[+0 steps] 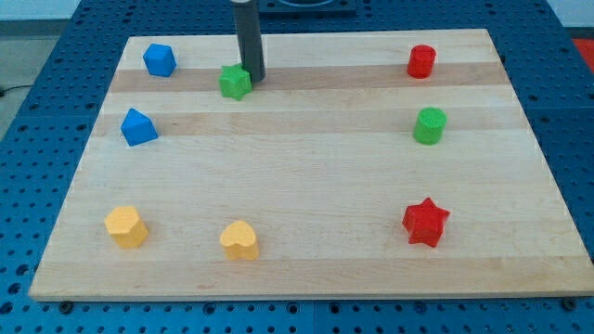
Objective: Slide the blue cube into the green star
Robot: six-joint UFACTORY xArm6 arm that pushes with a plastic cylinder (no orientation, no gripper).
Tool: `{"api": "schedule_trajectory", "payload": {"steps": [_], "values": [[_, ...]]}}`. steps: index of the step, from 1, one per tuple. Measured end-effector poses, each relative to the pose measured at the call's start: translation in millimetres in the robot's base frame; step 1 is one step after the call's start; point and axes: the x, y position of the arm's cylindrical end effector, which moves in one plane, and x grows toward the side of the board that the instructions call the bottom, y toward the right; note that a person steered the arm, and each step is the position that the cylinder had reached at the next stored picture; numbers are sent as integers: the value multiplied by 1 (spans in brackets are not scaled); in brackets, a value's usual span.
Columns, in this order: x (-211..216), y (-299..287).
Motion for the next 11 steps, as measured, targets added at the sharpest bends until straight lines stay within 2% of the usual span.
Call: {"api": "schedule_trajectory", "payload": {"steps": [1,2,3,5,6,7,8,10,11], "values": [[1,-17],[-31,-20],[-76,-69],[-91,-208],[-53,-168],[-58,-99],[-52,-70],[-54,-68],[-65,-113]]}}
